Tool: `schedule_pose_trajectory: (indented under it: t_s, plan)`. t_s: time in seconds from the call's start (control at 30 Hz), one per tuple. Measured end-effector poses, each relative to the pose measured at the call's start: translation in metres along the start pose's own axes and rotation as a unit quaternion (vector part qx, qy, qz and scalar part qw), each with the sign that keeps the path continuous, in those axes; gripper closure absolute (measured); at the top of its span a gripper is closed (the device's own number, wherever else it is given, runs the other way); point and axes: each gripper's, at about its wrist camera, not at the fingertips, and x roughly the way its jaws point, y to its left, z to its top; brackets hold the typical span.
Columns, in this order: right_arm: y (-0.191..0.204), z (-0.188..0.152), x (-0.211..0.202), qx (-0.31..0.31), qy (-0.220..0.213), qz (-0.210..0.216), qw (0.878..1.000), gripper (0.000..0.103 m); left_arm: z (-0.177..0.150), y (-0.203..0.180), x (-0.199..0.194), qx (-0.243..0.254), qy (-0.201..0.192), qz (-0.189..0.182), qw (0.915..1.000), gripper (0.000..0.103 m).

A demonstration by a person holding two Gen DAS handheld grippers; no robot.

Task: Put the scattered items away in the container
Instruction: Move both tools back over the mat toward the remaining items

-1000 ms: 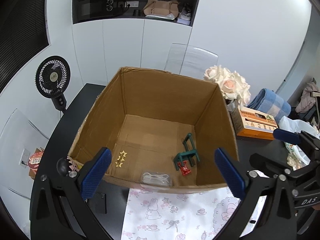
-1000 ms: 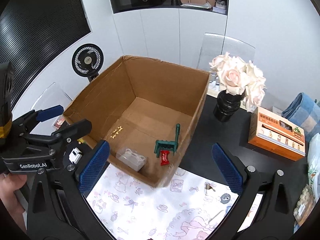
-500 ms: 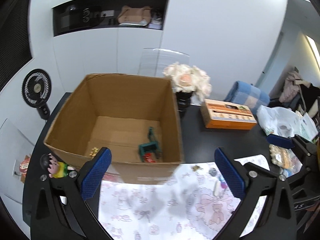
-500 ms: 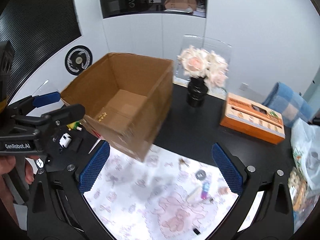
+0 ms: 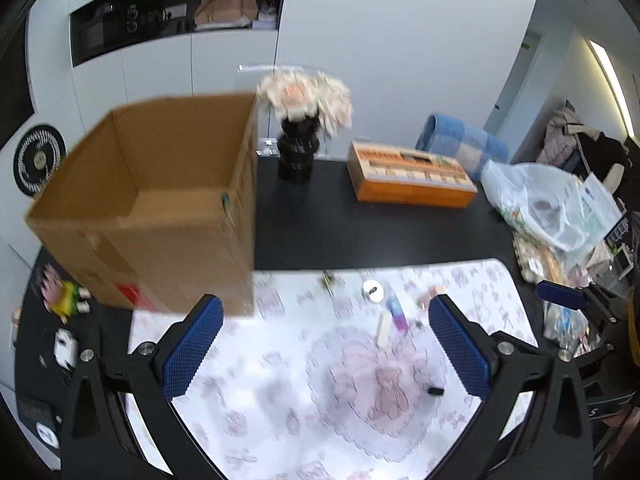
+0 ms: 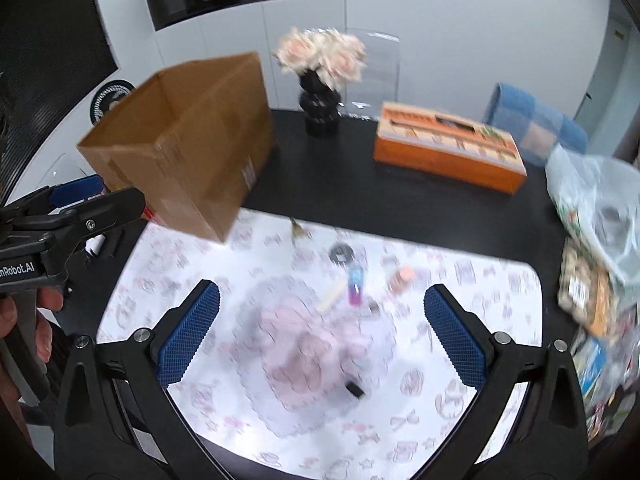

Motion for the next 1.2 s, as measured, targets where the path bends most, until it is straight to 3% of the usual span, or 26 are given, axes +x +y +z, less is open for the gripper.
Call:
schedule_pose_trajectory:
  t_s: [0.2, 0.43, 0.87, 0.97, 1.07, 1.13, 1.2]
  plan:
    - [-0.021, -0.055, 0.025, 0.024, 0.025, 0.002, 0.999, 0.000, -0.052, -0.017, 0.030, -0.003, 0.038, -0.008, 0.9993, 0.001]
    - [-0.036, -0.096, 0.059, 0.034, 0.055, -0.002, 0.998, 0.000, -0.092, -0.033, 0.074, 0.004, 0.075, -0.016, 0.9971, 0.001]
    - [-0.050, -0.135, 0.120, 0.049, 0.092, -0.009, 0.995, 0.000, -0.126, -0.038, 0.132, 0.011, 0.114, -0.014, 0.9933, 0.001]
    - [-0.048, -0.137, 0.127, 0.040, 0.094, -0.008, 0.995, 0.005, -0.128, -0.037, 0.141, 0.012, 0.124, -0.011, 0.9921, 0.001]
    - [-0.043, -0.136, 0.130, 0.025, 0.093, -0.011, 0.995, 0.017, -0.128, -0.040, 0.147, 0.017, 0.130, -0.009, 0.9913, 0.001]
    - [-0.039, -0.135, 0.133, 0.016, 0.098, -0.006, 0.995, 0.034, -0.128, -0.041, 0.151, 0.019, 0.133, -0.009, 0.9910, 0.001]
    - [-0.036, -0.135, 0.136, 0.008, 0.103, -0.006, 0.995, 0.043, -0.126, -0.043, 0.154, 0.019, 0.134, -0.010, 0.9908, 0.001]
